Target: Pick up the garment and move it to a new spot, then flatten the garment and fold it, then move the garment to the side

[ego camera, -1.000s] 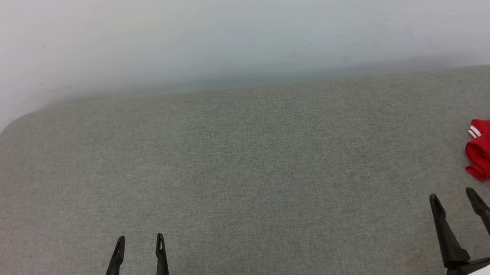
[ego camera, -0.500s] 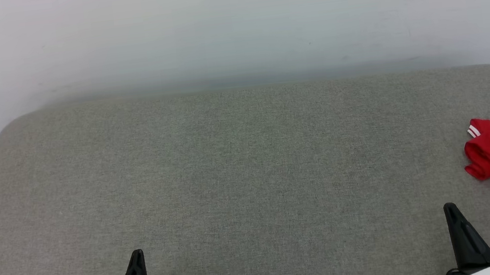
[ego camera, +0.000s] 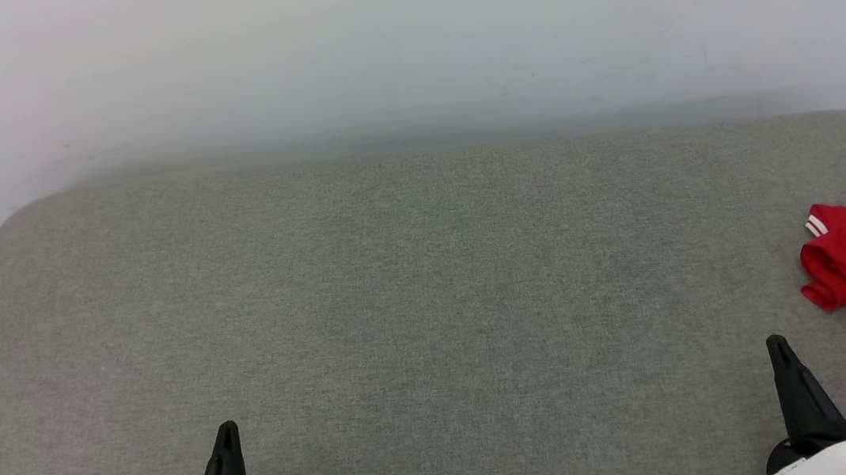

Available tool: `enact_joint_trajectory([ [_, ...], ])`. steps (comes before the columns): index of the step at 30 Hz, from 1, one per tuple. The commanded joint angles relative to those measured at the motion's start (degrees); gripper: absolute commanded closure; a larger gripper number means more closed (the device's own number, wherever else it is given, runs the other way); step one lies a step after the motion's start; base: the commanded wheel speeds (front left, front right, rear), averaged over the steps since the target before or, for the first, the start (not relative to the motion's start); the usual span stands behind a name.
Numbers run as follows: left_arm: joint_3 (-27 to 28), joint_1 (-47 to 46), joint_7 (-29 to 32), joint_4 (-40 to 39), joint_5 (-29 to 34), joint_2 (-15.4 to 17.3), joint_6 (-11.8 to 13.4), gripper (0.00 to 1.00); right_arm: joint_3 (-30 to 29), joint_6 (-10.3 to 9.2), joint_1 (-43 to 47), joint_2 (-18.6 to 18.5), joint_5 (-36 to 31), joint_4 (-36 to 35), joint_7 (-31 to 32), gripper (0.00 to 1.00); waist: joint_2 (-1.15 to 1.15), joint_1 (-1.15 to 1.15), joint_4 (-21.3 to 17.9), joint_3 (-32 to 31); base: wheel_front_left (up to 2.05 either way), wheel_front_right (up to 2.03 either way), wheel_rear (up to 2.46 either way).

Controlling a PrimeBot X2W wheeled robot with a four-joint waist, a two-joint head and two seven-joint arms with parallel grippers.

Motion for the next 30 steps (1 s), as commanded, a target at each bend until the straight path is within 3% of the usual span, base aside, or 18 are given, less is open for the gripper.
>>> enact_joint_trajectory([
  [1,0.6,-1.7,0.6,-0.5,-2.7,-0.1,-0.5,1.0,0.0,-0.02,-1.7,-0.6,2.8,-0.4,0.4,1.0,0.0,-0.01,0.0,0.0,0.0,0.0,0.0],
  [30,3.2,-5.4,6.2,1.6,-26.2,-0.5,-2.8,1.0,-0.1,-0.03,-5.7,-1.0,25.5,2.9,4.6,1.0,0.0,-0.01,-0.3,0.1,0.0,0.0,0.0],
])
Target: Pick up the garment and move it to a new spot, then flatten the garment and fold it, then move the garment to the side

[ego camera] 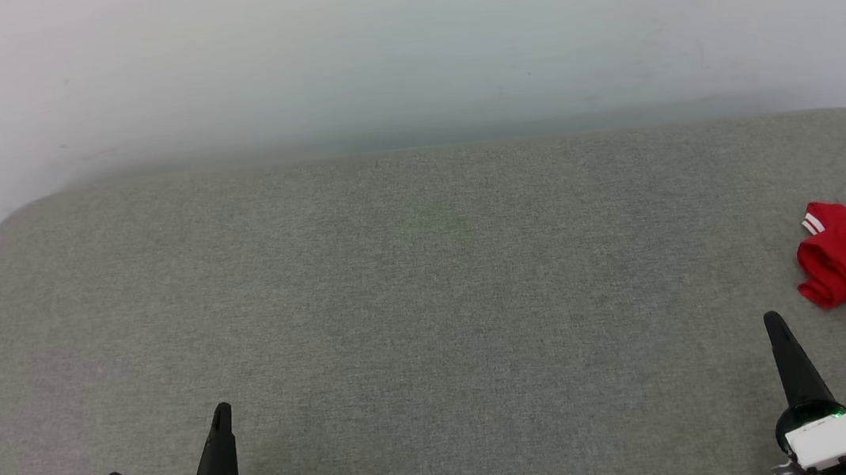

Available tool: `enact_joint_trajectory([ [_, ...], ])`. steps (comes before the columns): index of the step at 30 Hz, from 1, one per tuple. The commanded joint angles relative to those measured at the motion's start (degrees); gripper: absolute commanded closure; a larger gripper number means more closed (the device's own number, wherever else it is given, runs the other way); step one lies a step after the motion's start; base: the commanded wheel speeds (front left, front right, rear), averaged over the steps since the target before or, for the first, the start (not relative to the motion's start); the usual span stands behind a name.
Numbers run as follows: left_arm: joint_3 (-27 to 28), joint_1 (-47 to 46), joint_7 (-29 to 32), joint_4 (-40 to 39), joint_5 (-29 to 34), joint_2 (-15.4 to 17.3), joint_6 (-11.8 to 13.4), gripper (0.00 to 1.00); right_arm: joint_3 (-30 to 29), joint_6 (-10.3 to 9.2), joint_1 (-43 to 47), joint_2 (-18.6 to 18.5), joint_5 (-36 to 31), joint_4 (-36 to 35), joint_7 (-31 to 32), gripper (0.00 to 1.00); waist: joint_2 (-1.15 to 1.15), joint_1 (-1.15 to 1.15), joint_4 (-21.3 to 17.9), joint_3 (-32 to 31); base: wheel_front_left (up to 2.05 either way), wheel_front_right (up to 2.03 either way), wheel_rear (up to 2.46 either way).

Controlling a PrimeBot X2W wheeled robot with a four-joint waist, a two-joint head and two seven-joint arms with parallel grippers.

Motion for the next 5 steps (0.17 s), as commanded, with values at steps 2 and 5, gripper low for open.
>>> enact_joint_trajectory([
  [2,0.4,-1.7,0.5,-0.3,-2.3,0.1,-0.6,1.0,-0.1,0.0,-1.5,-0.5,2.3,-0.2,0.4,1.0,0.0,-0.01,0.0,0.0,0.0,0.0,0.0],
  [5,0.7,-1.9,1.0,-0.1,-4.4,0.1,-0.7,1.0,-0.1,-0.01,-1.9,-0.5,4.3,0.1,0.8,1.0,0.0,-0.01,-0.1,0.0,0.0,0.0,0.0],
])
